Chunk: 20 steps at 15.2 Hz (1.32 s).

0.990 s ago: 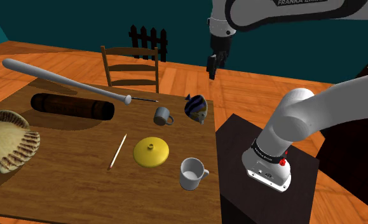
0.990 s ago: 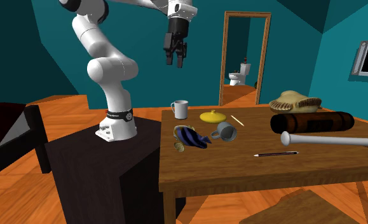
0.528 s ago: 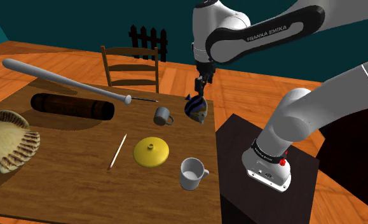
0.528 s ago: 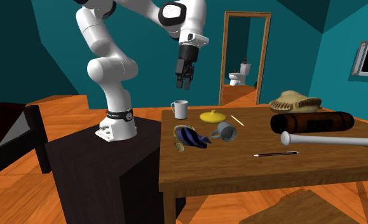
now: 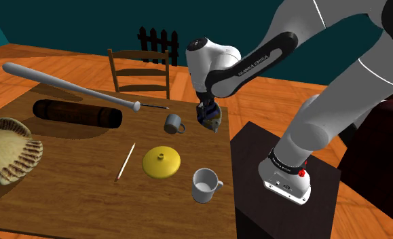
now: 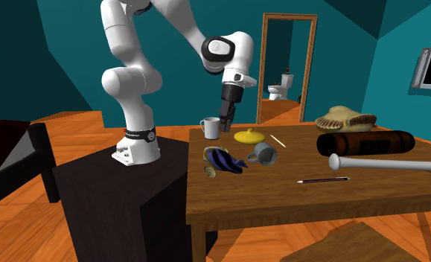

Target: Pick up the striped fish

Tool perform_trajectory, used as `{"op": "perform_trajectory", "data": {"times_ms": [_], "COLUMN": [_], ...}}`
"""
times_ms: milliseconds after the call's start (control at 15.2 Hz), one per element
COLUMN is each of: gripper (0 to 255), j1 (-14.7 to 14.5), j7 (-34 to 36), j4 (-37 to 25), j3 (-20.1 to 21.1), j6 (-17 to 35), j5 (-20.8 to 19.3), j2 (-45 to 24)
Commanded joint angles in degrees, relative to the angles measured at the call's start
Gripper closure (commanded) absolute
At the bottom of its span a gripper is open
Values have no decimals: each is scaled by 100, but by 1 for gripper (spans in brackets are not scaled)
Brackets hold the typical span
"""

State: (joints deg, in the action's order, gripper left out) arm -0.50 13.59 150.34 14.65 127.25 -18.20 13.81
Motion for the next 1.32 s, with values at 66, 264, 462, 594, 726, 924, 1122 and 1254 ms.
{"op": "perform_trajectory", "data": {"times_ms": [66, 264, 462, 594, 726, 924, 1122, 1254], "gripper": [0, 0, 0, 0, 255, 255, 255, 255], "j1": [78, 118, 158, 164, 165, 164, 165, 165], "j7": [354, 537, 738, 778, 787, 785, 785, 779], "j4": [-2, 35, 57, 59, 54, 55, 54, 59], "j3": [108, 117, 121, 119, 120, 120, 120, 120], "j6": [380, 607, 826, 867, 871, 870, 871, 866], "j5": [-402, -580, -784, -825, -833, -831, -832, -826], "j2": [-515, -747, -993, -1041, -1054, -1051, -1052, -1042]}}
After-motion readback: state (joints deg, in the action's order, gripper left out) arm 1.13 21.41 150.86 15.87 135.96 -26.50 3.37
